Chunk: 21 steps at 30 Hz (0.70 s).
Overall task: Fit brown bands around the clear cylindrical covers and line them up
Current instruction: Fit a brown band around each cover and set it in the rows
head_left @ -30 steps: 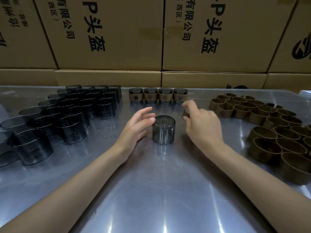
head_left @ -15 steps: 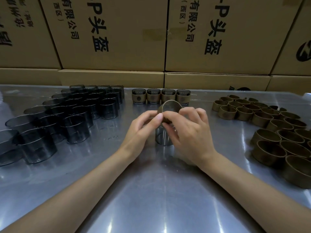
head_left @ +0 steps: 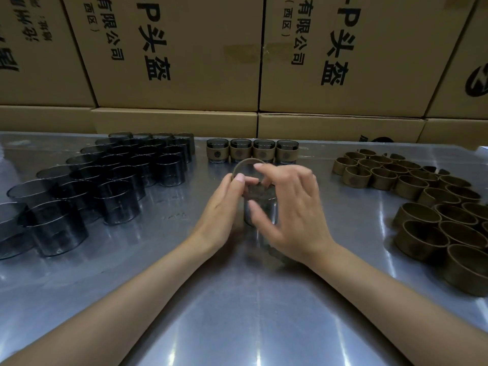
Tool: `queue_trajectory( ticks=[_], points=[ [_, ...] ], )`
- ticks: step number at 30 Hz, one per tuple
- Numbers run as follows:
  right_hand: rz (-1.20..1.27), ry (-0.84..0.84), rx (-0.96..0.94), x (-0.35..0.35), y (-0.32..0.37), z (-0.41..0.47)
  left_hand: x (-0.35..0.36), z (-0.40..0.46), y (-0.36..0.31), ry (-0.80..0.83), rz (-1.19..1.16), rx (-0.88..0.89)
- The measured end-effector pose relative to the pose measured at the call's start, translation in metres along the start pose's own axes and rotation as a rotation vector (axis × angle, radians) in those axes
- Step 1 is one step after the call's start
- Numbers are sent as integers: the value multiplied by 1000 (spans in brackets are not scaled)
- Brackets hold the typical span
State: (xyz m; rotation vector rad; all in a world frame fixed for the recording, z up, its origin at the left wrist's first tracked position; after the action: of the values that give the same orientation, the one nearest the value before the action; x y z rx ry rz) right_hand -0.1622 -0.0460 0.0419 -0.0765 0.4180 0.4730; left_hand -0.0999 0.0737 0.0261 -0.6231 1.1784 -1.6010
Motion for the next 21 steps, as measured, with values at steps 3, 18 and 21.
queue_trajectory(
  ticks=[3,18,21],
  points=[
    [126,20,212,0,-9,-2,0,0,1,4,18,-14],
    [635,422,787,25,-30,-15,5,0,0,170,45,1],
    [694,437,801,27,-30,-14,5,0,2,218,20,-28]
  ],
)
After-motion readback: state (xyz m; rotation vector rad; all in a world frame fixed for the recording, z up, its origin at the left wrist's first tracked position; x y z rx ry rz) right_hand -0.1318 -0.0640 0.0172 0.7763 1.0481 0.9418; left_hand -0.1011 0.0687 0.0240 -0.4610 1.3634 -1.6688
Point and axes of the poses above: each hand's wrist, its own z-axis towards the middle knuckle, its own x-axis out of the palm, y = z × x, the point moved 3 cm from there along z, towards the middle knuckle
